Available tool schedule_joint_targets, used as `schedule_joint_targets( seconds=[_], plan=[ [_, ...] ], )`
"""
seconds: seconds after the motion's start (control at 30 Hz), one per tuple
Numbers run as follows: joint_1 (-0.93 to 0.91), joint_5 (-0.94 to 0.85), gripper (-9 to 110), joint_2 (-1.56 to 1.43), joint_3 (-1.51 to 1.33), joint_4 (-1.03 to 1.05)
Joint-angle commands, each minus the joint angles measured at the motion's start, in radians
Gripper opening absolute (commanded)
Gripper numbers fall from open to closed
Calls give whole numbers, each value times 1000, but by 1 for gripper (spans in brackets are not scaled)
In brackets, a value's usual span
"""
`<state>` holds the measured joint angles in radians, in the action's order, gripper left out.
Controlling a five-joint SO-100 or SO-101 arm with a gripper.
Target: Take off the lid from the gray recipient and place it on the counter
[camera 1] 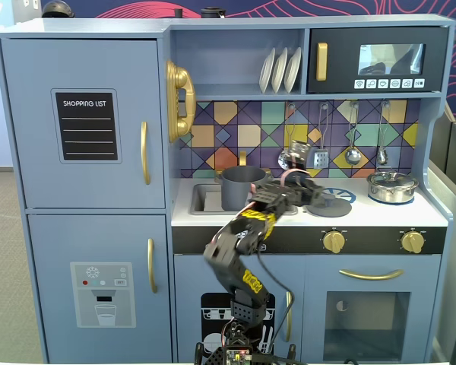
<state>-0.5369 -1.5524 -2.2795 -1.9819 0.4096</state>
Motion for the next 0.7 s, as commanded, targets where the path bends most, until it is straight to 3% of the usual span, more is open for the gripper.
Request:
schedule_joint_targets(
  seconds=[0.0,0.1,0.2,0.67],
  plan=[
    [94,20,11,-291,44,520],
    [227,-12,0,-391,20,788],
    [333,-35,0,-483,-106,856],
    [601,-35,0,-715,-816,528]
  ],
)
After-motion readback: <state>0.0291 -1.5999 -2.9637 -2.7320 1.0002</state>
